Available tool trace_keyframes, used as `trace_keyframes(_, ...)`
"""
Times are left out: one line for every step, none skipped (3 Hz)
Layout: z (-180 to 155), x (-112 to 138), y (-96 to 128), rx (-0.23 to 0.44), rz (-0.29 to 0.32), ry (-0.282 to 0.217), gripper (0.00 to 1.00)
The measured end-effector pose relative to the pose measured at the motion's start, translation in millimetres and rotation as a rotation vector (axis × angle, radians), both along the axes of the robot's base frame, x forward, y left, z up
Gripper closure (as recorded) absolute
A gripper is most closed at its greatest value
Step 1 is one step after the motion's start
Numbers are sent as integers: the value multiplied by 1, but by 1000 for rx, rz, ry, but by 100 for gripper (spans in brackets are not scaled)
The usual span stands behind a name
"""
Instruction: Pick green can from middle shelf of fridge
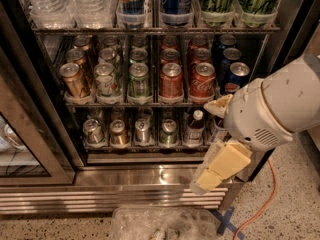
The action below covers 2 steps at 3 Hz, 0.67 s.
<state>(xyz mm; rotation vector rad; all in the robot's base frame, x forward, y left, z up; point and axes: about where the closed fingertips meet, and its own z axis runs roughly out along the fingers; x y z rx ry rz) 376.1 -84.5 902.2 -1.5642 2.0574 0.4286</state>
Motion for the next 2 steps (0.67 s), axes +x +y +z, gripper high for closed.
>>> trace_keyframes(-18,8,40,99,-1,36,0)
trace_keyframes(-27,20,87,256,-47,77,0)
